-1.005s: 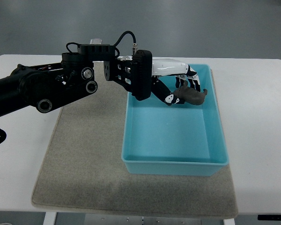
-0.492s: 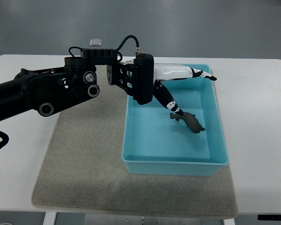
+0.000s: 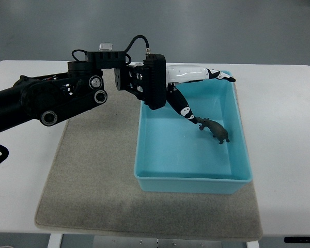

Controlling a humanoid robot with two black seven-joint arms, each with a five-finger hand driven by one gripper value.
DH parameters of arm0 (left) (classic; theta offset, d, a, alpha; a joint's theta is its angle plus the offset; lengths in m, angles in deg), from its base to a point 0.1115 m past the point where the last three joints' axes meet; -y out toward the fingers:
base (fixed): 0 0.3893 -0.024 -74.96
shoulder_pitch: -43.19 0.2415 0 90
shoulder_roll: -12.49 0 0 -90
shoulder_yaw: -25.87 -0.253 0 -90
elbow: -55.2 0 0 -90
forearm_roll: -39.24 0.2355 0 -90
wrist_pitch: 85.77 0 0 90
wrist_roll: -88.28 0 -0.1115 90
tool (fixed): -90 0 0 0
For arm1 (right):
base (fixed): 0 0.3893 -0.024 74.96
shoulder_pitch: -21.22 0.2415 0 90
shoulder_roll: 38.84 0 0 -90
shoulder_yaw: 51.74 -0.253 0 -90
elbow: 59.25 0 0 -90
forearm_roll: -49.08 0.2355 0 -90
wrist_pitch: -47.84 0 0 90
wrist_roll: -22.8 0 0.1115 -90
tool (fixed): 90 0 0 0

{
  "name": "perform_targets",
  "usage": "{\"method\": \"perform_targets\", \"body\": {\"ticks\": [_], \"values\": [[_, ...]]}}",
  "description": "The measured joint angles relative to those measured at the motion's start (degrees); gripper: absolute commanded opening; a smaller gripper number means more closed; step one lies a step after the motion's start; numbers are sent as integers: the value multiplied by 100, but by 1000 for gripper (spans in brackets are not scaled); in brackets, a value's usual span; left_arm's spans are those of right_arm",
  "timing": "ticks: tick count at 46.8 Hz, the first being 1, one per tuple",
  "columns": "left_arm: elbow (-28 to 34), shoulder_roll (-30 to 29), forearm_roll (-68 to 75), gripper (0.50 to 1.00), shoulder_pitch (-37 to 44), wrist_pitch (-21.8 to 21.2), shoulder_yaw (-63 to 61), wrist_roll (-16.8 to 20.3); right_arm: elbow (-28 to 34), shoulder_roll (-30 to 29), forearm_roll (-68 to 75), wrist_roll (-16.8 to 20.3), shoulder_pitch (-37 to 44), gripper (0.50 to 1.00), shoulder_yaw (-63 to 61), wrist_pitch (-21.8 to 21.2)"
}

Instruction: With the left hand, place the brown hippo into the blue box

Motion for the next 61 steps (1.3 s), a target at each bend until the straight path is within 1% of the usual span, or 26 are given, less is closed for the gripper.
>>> {"method": "perform_targets", "body": {"ticks": [7, 16, 21, 28, 39, 46, 53, 61], "values": [[305, -42, -387, 988, 36, -90, 137, 10, 0, 0, 0, 0, -4, 936, 0, 0], [974, -147, -569, 988, 33, -548, 137, 11, 0, 0, -1, 0, -2, 936, 0, 0], [1452, -188, -661, 988, 33, -846, 137, 11, 1, 0, -1, 0, -1, 936, 0, 0], [2115, -255, -1206, 990, 35, -1076, 199, 26, 0, 0, -4, 0, -2, 936, 0, 0], [2882, -362, -2058, 988, 8, -1090, 213, 53, 1, 0, -3, 0, -4, 936, 0, 0], [3101, -470, -2687, 990, -4, -1093, 402, 46, 3, 0, -4, 0, -1, 936, 0, 0], [3387, -485, -3846, 992, 1, -1089, 426, 44, 0, 0, -3, 0, -3, 936, 0, 0], [3547, -475, -5660, 994, 19, -982, 412, 44, -1, 0, -3, 0, -1, 936, 0, 0]]}}
